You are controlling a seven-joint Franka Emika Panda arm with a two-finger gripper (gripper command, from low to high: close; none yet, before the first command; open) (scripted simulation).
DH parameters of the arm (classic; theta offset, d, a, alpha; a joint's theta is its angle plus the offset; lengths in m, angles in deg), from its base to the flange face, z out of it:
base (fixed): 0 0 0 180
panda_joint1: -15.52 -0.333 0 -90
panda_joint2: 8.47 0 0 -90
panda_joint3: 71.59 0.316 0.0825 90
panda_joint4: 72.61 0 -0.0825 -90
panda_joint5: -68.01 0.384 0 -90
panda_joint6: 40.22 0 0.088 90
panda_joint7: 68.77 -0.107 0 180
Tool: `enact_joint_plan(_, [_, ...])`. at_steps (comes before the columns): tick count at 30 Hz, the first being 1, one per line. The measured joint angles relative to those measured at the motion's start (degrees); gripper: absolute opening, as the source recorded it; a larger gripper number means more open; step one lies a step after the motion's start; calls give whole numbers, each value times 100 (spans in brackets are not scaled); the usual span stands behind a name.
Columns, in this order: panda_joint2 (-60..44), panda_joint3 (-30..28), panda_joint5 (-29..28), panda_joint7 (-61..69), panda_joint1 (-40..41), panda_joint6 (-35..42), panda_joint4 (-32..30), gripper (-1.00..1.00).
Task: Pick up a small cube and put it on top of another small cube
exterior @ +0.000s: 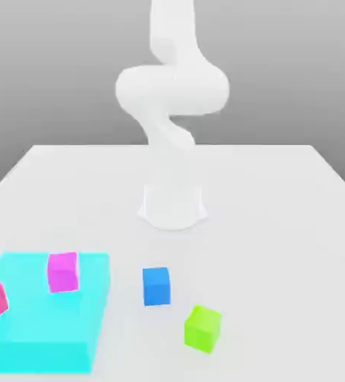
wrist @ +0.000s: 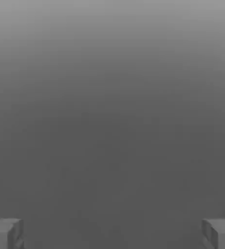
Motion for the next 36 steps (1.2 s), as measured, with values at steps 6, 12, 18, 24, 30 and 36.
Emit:
enact_joint_plan(6, [-1279,213,199,-640,35,-703,-536,0])
enact_joint_plan(12, [-2523,481,256,-1360,87,-1389,-1059,0])
enact_joint_plan(18, [-3773,678,43,-2273,92,-2081,-1583,0])
enact_joint_plan(24, [-5026,499,-450,-3198,-109,-2846,-1916,0])
enact_joint_plan(30, [-5992,205,-691,-3411,-352,-3615,-1756,-100])
enact_joint_plan(36, [-5992,208,-708,-3425,-348,-3621,-1756,-100])
